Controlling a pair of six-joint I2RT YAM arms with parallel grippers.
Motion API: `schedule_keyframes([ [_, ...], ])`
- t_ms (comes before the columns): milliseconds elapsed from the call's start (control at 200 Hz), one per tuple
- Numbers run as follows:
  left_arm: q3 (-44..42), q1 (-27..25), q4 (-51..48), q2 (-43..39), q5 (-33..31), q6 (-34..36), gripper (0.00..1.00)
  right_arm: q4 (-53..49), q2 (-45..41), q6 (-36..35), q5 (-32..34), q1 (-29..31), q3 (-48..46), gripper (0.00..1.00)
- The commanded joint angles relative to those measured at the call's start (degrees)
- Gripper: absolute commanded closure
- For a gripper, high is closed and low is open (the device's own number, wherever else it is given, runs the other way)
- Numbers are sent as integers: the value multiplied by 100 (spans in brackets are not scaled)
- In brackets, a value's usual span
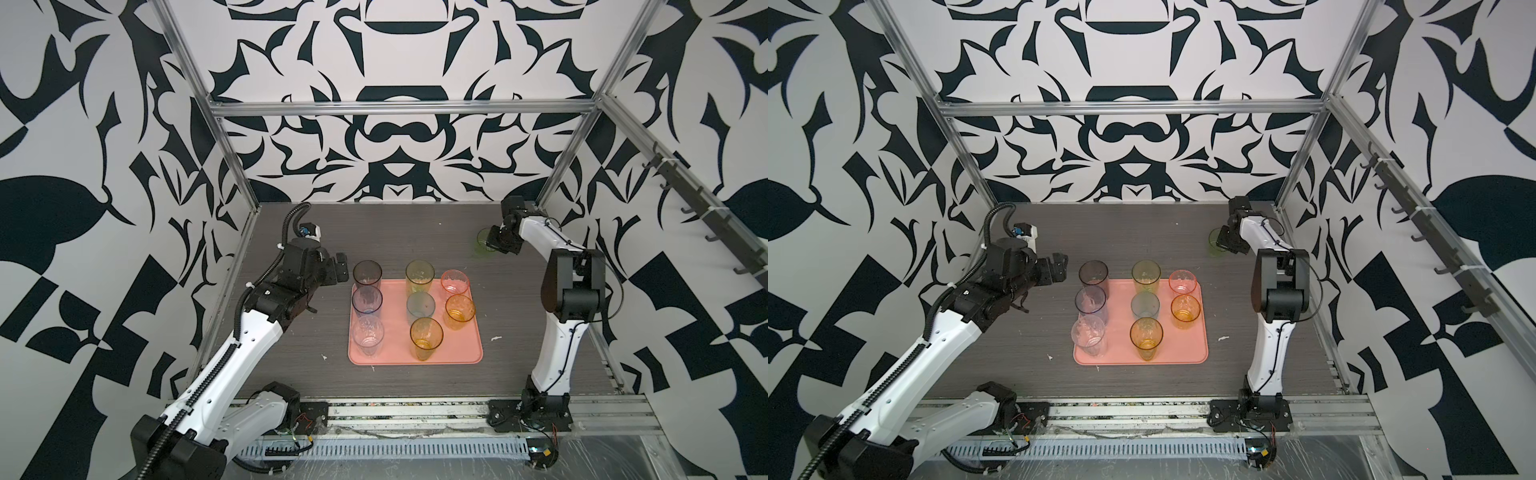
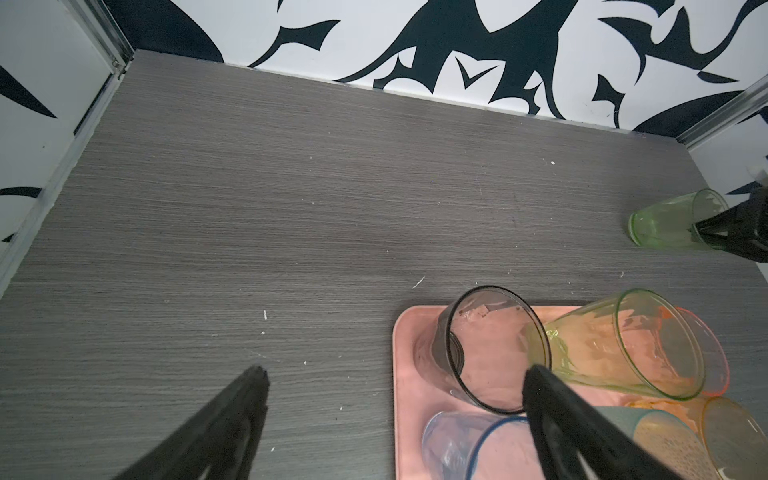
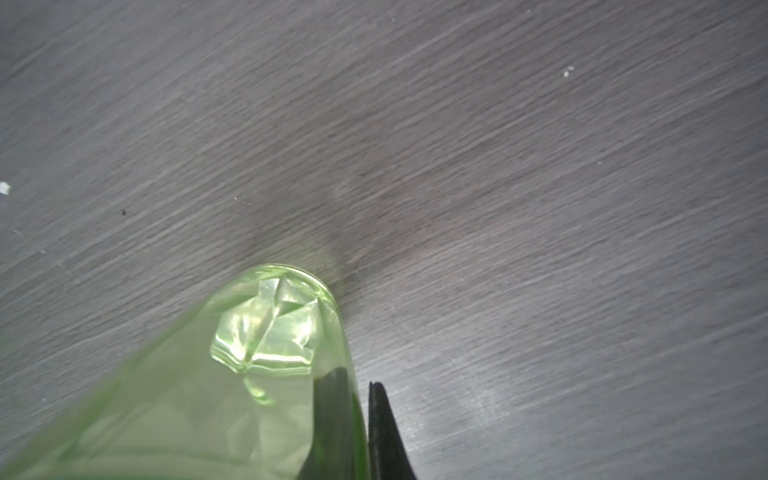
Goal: Place the glasses into the tray
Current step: 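Lower the right gripper around the green glass rim and close it, then lift the green glass and carry it toward the tray's near corner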
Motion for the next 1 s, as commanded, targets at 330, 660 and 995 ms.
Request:
schedule_keyframes([
  [330,226,16,170,82,208,-64,1,-1070,-953,-250,128,-17,549,100],
  [660,254,13,-71,27,269,-338,0,-1557,-1841,-286,-341,-17,247,100],
  [995,-61,14,-162,-393,436,-710,1,-1679,-3007,-332,-412,-17,-664,100],
])
